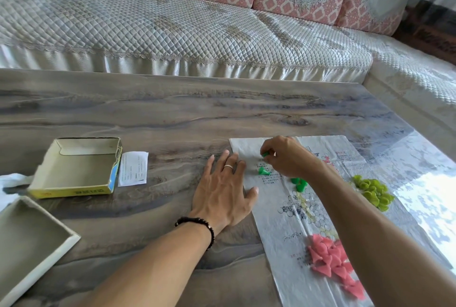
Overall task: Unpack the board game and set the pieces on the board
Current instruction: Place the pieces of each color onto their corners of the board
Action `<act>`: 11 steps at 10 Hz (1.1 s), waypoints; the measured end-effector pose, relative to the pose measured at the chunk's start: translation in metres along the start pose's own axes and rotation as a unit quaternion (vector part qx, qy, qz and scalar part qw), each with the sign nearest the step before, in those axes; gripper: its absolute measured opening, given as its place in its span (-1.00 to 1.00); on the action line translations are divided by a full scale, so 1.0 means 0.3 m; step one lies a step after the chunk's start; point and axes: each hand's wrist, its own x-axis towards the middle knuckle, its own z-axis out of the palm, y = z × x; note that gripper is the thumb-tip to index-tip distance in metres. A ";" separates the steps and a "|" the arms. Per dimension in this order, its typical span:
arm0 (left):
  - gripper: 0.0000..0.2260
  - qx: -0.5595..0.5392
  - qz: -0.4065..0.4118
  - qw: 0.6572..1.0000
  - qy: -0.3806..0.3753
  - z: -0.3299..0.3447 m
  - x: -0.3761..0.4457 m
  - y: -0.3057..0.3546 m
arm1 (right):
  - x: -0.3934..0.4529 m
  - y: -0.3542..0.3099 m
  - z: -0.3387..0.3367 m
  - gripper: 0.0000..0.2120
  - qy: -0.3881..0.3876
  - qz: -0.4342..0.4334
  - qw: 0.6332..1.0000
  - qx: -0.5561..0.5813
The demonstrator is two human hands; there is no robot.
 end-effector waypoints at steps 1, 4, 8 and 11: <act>-0.41 0.000 -0.002 1.000 -0.004 0.003 0.002 -0.001 | 0.004 0.011 -0.031 -0.84 0.039 0.031 0.998 0.035; -0.41 0.000 0.000 1.000 -0.006 0.004 0.002 -0.002 | -0.050 0.074 -0.115 -0.90 0.070 0.066 0.994 0.053; -0.42 0.003 -0.001 1.000 -0.005 0.002 0.003 0.000 | -0.053 0.117 -0.104 -0.83 0.036 0.063 0.997 0.014; -0.40 0.007 -0.002 1.000 -0.010 0.002 0.002 0.000 | -0.048 0.133 -0.092 -0.81 -0.014 0.043 0.998 -0.036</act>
